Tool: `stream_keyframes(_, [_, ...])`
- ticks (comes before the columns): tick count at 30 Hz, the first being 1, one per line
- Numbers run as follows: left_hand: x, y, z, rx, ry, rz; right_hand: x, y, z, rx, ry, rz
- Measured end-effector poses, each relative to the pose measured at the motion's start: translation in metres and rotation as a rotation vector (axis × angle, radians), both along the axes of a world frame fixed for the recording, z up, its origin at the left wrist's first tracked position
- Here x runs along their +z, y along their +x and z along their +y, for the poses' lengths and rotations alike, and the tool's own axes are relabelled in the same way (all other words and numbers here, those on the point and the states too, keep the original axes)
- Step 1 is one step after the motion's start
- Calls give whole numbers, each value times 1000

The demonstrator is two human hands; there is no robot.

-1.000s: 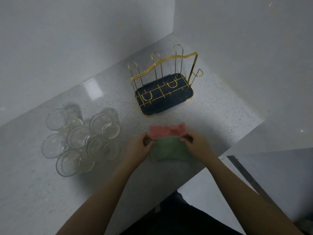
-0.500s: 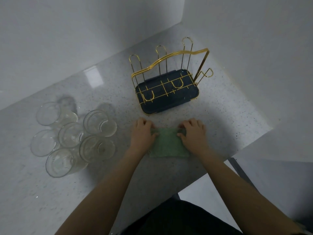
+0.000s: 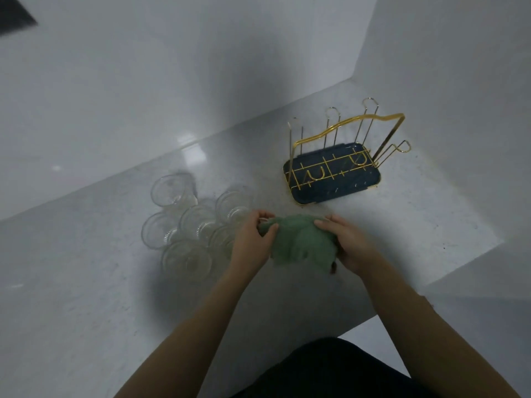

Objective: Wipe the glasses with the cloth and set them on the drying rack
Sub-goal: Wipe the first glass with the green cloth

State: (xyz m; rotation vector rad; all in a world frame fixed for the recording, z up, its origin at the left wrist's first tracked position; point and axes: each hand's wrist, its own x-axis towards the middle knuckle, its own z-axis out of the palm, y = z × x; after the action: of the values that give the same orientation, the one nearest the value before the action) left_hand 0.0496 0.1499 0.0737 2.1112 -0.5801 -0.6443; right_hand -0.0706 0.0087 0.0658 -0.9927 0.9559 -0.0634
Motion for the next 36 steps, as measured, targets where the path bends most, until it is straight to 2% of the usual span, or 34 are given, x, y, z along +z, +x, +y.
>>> stream_keyframes(5, [2,19,52,-112,58,-366,6,24,50,-55,15,3])
stream_keyframes(7, [0,28,68,-127,145,-524,4,30,67,-111,0,16])
stream_keyframes(11, [2,39,84,-280,428,-450,1,40,89,-256,-90,73])
stream_keyframes(16, [0,47,88,-343,482,-521,10,44,102,-371,-249,106])
stream_keyframes(20, [-2,47,87,-334,513,-559,11,43,98,-297,-309,155])
stream_keyframes(27, [-5,50,82,-333,483,-486,3,48,105,-229,-181,154])
stream_keyframes(36, [-3,50,90,-326,262,-419,12,34,108,-256,-179,105])
